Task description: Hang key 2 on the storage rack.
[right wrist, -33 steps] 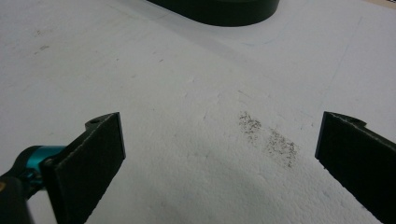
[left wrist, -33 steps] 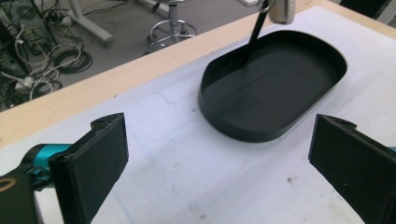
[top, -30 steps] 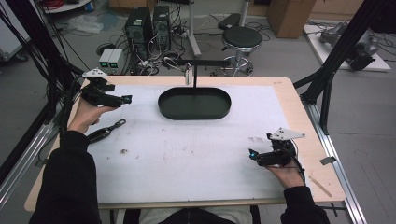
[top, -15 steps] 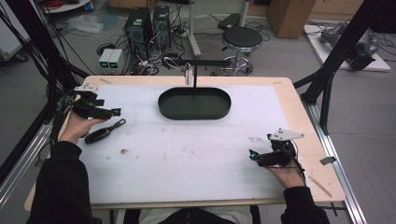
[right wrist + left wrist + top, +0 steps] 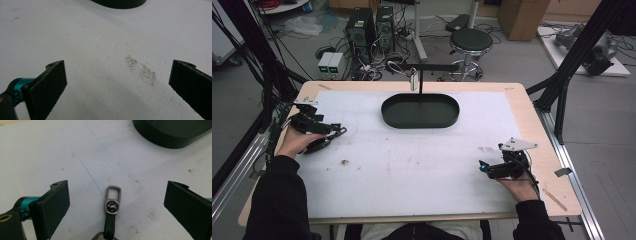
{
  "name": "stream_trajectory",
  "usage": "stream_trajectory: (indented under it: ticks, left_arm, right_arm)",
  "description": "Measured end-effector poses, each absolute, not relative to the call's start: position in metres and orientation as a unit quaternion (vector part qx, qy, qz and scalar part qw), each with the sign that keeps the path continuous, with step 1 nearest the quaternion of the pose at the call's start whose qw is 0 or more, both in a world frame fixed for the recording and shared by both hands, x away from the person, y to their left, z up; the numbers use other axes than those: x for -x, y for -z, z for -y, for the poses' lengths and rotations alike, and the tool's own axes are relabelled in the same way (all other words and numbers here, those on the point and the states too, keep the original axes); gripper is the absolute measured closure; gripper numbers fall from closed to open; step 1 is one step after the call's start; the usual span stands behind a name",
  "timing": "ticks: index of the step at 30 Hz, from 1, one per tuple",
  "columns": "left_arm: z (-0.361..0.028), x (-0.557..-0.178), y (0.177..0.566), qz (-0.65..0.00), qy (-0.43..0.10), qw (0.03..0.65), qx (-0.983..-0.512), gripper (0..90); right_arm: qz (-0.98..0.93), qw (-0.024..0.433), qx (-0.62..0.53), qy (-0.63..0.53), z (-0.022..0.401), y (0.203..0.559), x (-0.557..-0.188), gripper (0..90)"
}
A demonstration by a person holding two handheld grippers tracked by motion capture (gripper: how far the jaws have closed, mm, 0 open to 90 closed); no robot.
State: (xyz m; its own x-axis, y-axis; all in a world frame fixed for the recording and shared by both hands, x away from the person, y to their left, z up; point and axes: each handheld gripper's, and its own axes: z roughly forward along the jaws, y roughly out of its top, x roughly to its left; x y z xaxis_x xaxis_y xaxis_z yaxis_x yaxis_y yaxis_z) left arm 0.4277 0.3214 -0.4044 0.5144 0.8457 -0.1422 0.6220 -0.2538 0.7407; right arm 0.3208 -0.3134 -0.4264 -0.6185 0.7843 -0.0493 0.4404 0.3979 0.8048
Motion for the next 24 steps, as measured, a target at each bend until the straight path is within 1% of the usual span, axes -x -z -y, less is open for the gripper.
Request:
stream_trajectory:
  ticks: [10,18,21,23,24]
  left_arm:
    - [-0.328,-0.423,0.422,-0.495,-0.133,0.372,-0.774,7.3]
    - [-0.328,-0.422,0.429,-0.495,-0.128,0.344,-0.788,9.2]
    - [-0.326,-0.423,0.432,-0.495,-0.119,0.342,-0.790,9.6]
    - [-0.327,-0.424,0.434,-0.495,-0.105,0.345,-0.791,10.2]
    - [-0.327,-0.424,0.435,-0.496,-0.100,0.344,-0.791,11.7]
  right_arm:
    - [-0.807,0.218,-0.377,-0.399,0.313,0.426,-0.321,0.7]
    - [-0.807,0.219,-0.380,-0.396,0.314,0.426,-0.320,0.7]
    - [-0.807,0.219,-0.380,-0.396,0.315,0.426,-0.320,0.7]
    - [-0.807,0.218,-0.381,-0.396,0.315,0.426,-0.320,0.7]
    - [-0.807,0.217,-0.381,-0.396,0.315,0.426,-0.320,0.7]
